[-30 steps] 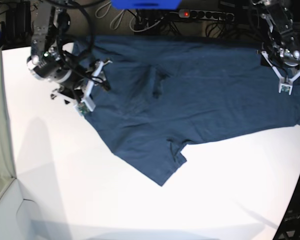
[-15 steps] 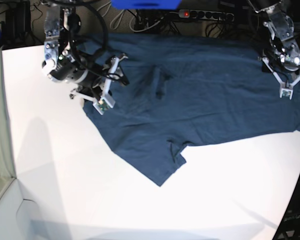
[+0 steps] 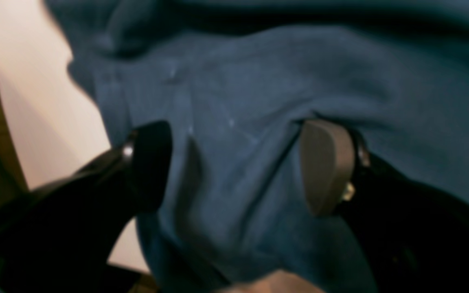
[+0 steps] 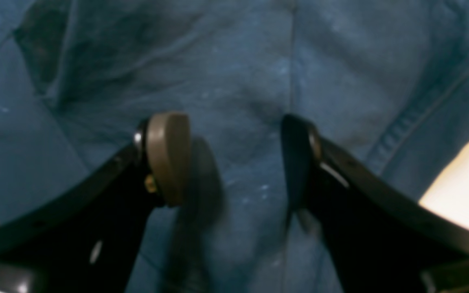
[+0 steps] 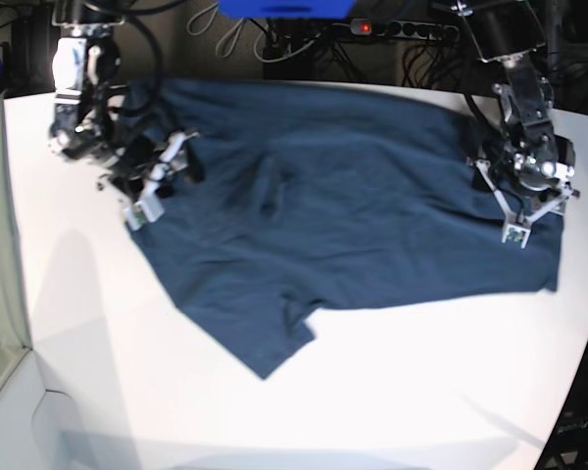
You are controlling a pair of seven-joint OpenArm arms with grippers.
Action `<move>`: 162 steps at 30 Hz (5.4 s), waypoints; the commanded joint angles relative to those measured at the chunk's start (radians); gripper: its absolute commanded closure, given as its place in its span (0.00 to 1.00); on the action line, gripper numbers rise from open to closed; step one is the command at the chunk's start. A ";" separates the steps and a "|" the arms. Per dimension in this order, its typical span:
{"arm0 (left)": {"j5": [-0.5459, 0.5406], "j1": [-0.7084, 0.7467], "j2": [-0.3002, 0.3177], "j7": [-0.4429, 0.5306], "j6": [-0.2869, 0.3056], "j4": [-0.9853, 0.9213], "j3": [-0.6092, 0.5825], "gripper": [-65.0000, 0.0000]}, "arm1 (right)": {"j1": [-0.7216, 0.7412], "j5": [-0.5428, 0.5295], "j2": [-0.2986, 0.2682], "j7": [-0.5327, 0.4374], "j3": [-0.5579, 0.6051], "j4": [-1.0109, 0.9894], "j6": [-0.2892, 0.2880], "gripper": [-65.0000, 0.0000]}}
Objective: Layout the t-shirt on the table in an organized manner, then fold the t-shirt properly
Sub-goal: 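Regrasp the shirt's side edges with both grippers, then slide both grippers along the shirt sides toward the hem and grasp, then lift the hem edge with both grippers and fold it toward the collar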
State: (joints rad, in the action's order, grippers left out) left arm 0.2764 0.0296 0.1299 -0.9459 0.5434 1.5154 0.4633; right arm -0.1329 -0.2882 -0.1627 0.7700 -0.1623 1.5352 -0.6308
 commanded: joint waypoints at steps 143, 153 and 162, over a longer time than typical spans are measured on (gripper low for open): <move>-0.022 -0.428 0.067 0.563 -0.131 -0.592 0.194 1.00 | 0.574 0.047 -0.160 -0.309 0.151 -0.758 0.018 1.00; -0.022 -0.363 0.000 0.457 -0.131 -0.367 0.190 1.00 | 0.411 0.047 -0.134 -0.155 0.065 -0.351 0.018 1.00; -0.022 -0.267 -0.051 0.454 -0.131 -0.160 0.191 1.00 | 0.302 0.047 -0.133 -0.024 0.000 -0.029 0.018 1.00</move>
State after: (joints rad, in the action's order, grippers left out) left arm 0.2596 -0.2161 0.0685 -0.5167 0.4179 1.3365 0.6533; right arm 0.1463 -0.2310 -0.2829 0.7742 -0.1570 1.4918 -0.6132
